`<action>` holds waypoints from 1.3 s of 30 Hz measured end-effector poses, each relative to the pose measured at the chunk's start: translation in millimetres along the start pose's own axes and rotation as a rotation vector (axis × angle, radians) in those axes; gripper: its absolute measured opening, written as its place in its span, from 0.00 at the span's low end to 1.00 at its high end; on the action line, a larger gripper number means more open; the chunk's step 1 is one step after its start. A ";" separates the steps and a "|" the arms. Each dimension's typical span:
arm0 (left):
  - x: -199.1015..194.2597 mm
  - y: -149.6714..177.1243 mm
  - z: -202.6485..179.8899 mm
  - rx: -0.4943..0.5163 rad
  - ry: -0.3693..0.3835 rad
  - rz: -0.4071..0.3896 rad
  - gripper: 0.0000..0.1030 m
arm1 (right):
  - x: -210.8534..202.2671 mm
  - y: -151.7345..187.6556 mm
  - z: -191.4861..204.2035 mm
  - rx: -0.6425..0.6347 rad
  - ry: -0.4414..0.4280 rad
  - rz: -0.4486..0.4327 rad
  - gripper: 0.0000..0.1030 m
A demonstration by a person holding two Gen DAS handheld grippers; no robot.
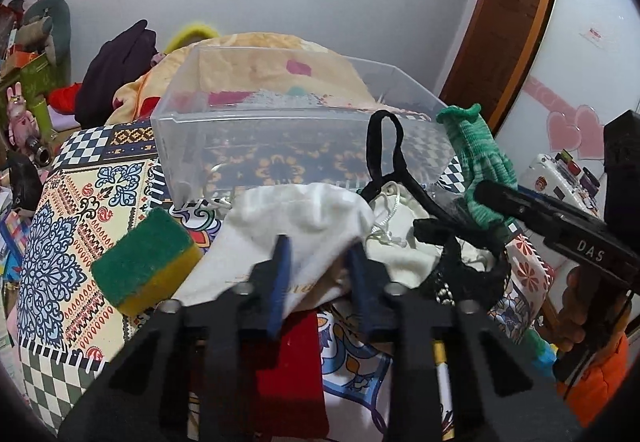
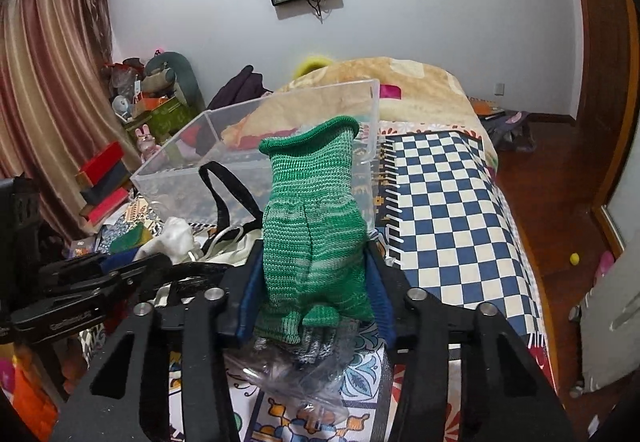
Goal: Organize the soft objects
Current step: 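Lift the white cloth with the left tool while the right tool carries the glove into the box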
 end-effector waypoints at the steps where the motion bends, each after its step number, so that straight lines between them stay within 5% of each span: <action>1: -1.4 0.5 -1.0 0.003 -0.003 -0.001 0.13 | -0.8 -1.3 0.3 -0.004 0.000 -0.005 0.36; 10: -36.1 -18.7 0.2 0.021 -0.028 -0.087 0.07 | -25.4 -21.6 4.3 -0.021 -0.013 -0.082 0.32; 26: -96.1 -116.9 15.7 0.049 -0.065 -0.330 0.07 | -29.6 -76.6 27.8 -0.085 -0.029 -0.204 0.32; 39: -23.8 -151.4 51.3 -0.001 -0.074 -0.236 0.07 | 14.2 -90.1 34.2 -0.113 -0.002 -0.153 0.33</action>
Point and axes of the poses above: each gripper's, at about its wrist camera, not at the fingertips, and x roughly the way its jaws point, z to its left, y to its underside, the point moved 9 cm from there along x, roughly the way its jaws point, and after that the axes turned 6 degrees about x, right-handed, at the moved point
